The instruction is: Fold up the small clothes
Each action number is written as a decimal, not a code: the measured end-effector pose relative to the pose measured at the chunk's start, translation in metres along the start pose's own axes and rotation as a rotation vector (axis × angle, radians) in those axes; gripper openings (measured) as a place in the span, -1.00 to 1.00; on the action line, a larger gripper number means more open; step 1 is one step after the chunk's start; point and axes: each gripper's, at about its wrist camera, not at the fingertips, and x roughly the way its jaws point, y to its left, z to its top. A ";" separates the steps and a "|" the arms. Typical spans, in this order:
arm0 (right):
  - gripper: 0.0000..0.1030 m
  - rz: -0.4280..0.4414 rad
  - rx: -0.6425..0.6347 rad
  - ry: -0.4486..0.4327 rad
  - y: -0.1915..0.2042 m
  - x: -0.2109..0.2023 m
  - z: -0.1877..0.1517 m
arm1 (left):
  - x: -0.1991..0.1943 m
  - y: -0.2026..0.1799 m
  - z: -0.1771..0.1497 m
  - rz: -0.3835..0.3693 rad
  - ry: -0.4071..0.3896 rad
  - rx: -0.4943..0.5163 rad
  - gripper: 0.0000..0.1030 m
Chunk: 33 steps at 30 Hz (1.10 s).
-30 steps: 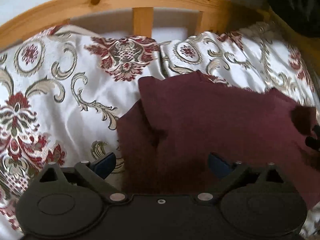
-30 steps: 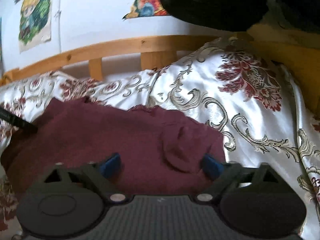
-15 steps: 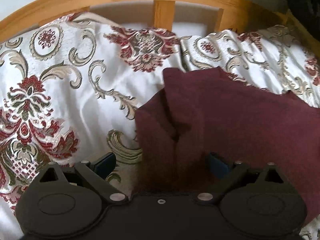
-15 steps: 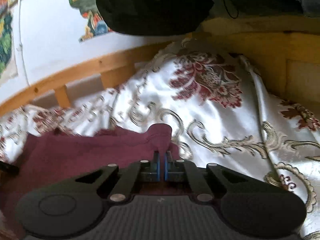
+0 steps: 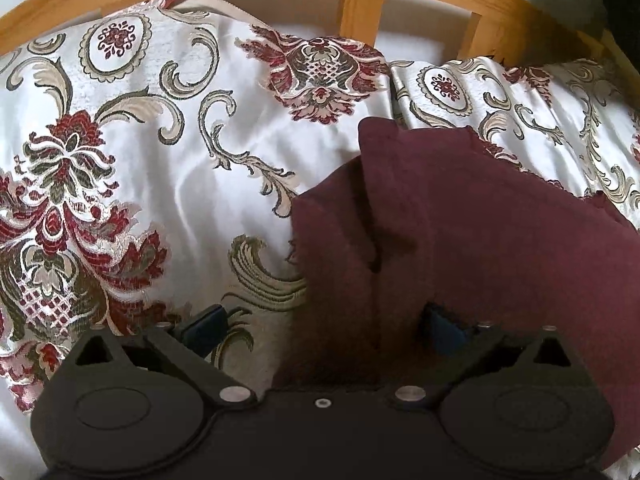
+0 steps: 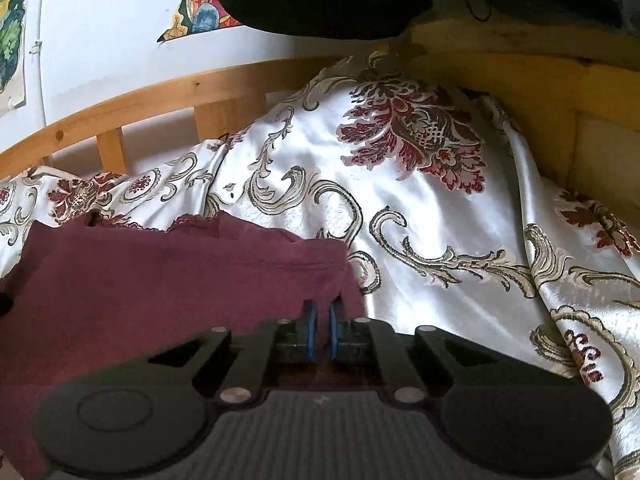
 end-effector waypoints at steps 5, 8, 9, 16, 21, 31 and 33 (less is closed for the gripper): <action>-0.01 0.032 -0.007 -0.004 0.005 -0.006 0.002 | 0.000 0.002 -0.001 -0.014 0.000 -0.018 0.99; 0.70 0.037 -0.048 -0.033 0.016 -0.015 0.003 | 0.001 0.005 -0.002 -0.026 0.001 -0.027 0.99; 0.81 0.026 -0.072 -0.051 0.020 -0.018 0.004 | 0.001 0.005 -0.003 -0.030 0.000 -0.030 0.99; 0.99 0.022 -0.219 -0.139 0.054 -0.039 0.001 | 0.003 0.006 -0.006 -0.032 0.000 -0.050 0.99; 0.99 0.103 -0.348 -0.127 0.093 -0.053 -0.013 | 0.004 0.009 -0.009 -0.040 -0.002 -0.077 0.99; 0.99 0.244 -0.532 0.039 0.141 -0.043 -0.050 | 0.004 0.008 -0.015 -0.027 -0.018 -0.079 0.99; 0.99 0.267 -0.476 0.067 0.135 -0.039 -0.046 | 0.004 0.009 -0.015 -0.028 -0.021 -0.085 0.99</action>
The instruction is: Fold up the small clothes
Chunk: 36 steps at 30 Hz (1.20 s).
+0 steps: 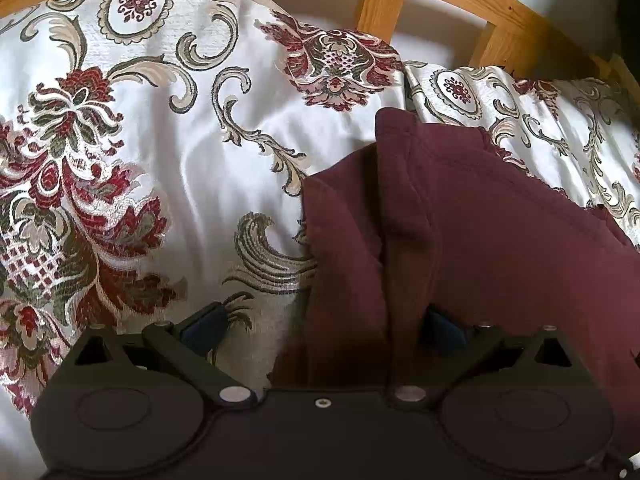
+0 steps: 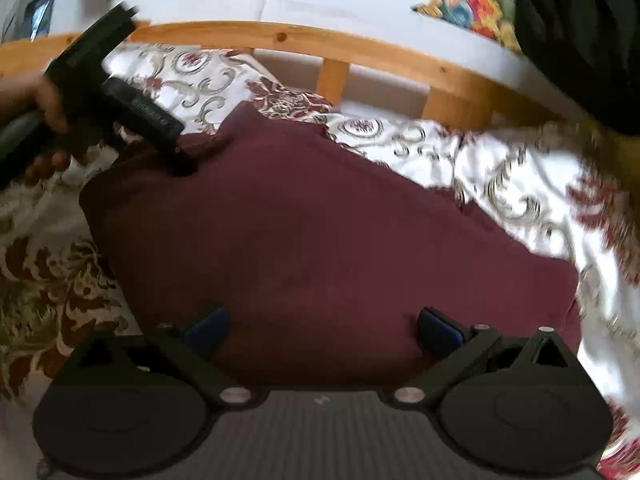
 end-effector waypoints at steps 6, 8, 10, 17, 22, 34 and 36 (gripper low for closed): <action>0.99 0.032 0.074 0.027 -0.010 0.005 -0.002 | -0.005 0.002 0.000 -0.012 0.010 -0.013 0.99; 0.99 0.029 0.069 0.026 -0.008 0.005 -0.003 | -0.010 0.002 -0.002 -0.023 -0.001 -0.016 0.99; 0.99 0.031 0.073 0.026 -0.011 0.007 -0.003 | -0.014 -0.002 -0.005 -0.049 -0.017 0.013 0.99; 0.99 0.038 0.083 0.028 -0.014 0.007 -0.003 | -0.018 -0.023 -0.011 -0.065 -0.030 0.207 0.97; 0.99 0.040 0.085 0.028 -0.014 0.007 -0.003 | -0.017 -0.013 -0.010 -0.112 -0.014 0.169 0.60; 0.99 0.039 0.073 0.045 -0.013 0.008 -0.001 | -0.039 -0.015 -0.006 -0.087 -0.004 0.087 -0.42; 0.99 0.040 0.056 0.064 -0.014 0.006 0.004 | -0.045 -0.024 -0.004 -0.065 -0.013 0.102 -0.47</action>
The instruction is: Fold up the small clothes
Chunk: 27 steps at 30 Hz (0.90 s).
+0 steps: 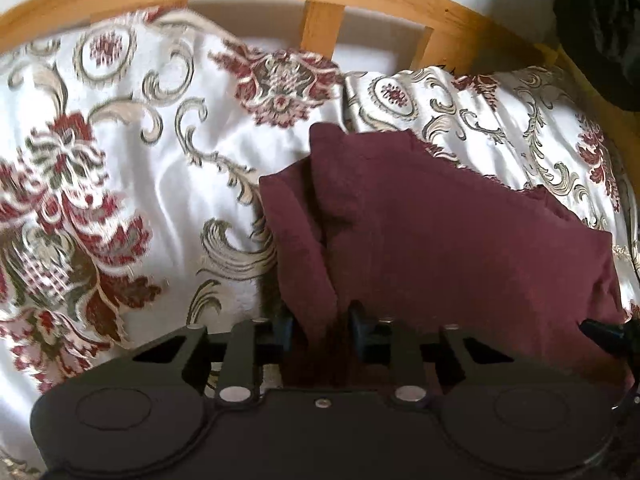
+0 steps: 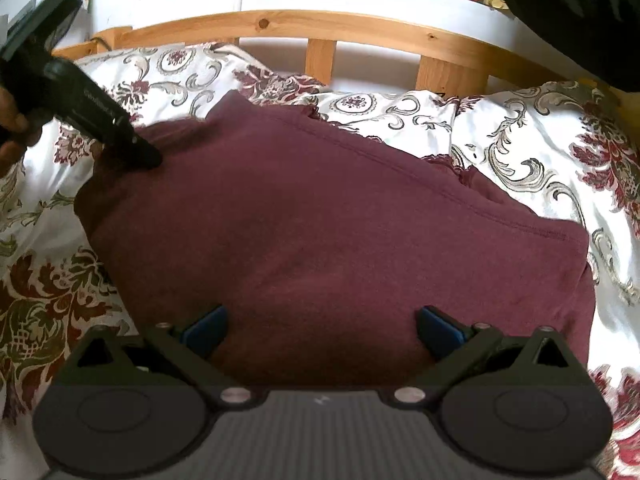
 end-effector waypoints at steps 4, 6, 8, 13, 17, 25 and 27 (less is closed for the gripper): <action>0.99 -0.060 -0.048 -0.022 -0.004 -0.015 0.008 | -0.020 -0.027 0.003 0.008 -0.033 0.075 -0.51; 0.99 -0.119 -0.076 -0.051 -0.009 -0.028 0.011 | -0.032 -0.044 0.007 -0.018 -0.056 0.122 -0.53; 0.99 -0.164 -0.081 -0.081 -0.017 -0.041 0.015 | -0.043 -0.062 0.012 -0.053 -0.081 0.155 -0.54; 0.99 -0.296 -0.024 -0.163 -0.053 -0.073 0.024 | -0.060 -0.112 0.021 -0.154 -0.109 0.235 -0.55; 0.99 -0.381 0.057 -0.191 -0.085 -0.087 0.024 | -0.054 -0.162 0.015 -0.216 -0.095 0.335 -0.56; 0.99 -0.319 0.375 -0.156 -0.147 -0.079 0.004 | -0.017 -0.207 -0.022 -0.257 -0.017 0.459 -0.55; 0.99 -0.283 0.435 -0.145 -0.156 -0.074 -0.001 | -0.015 -0.203 -0.027 -0.272 -0.007 0.446 -0.51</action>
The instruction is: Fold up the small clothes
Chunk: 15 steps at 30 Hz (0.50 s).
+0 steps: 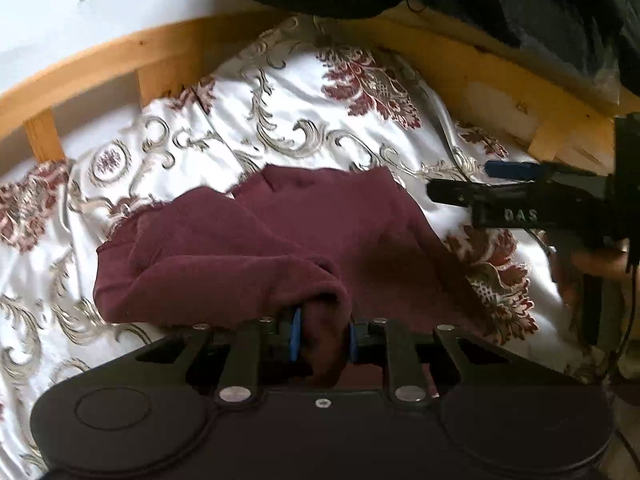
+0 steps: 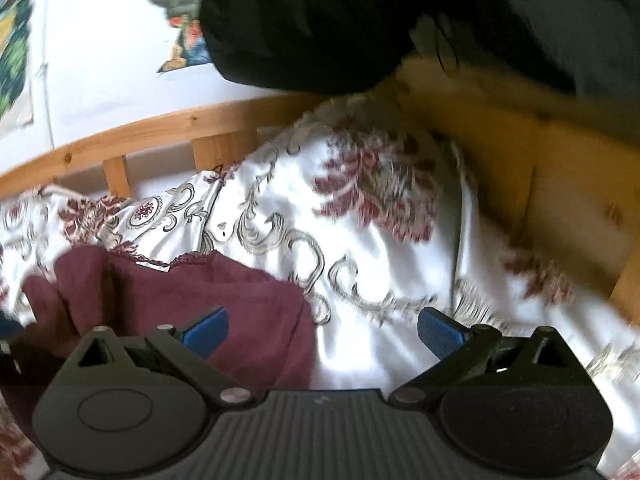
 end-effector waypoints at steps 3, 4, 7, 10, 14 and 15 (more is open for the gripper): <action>0.99 0.031 0.052 0.024 -0.003 0.007 -0.005 | -0.002 0.002 -0.004 -0.029 -0.002 -0.023 -0.32; 0.99 0.035 0.055 0.030 -0.003 0.010 -0.005 | -0.004 0.004 -0.005 -0.048 -0.010 -0.038 -0.20; 0.99 0.038 0.044 0.044 0.001 0.015 -0.007 | -0.017 0.007 -0.013 -0.117 -0.051 -0.077 0.34; 0.99 0.053 0.048 0.058 0.007 0.015 -0.008 | -0.029 0.015 -0.020 -0.152 -0.082 -0.118 0.47; 0.99 0.070 0.032 0.061 0.014 0.015 -0.010 | -0.046 0.045 -0.033 -0.197 -0.154 -0.275 0.58; 0.99 0.075 0.027 0.063 0.016 0.015 -0.010 | -0.049 0.053 -0.036 -0.201 -0.169 -0.320 0.59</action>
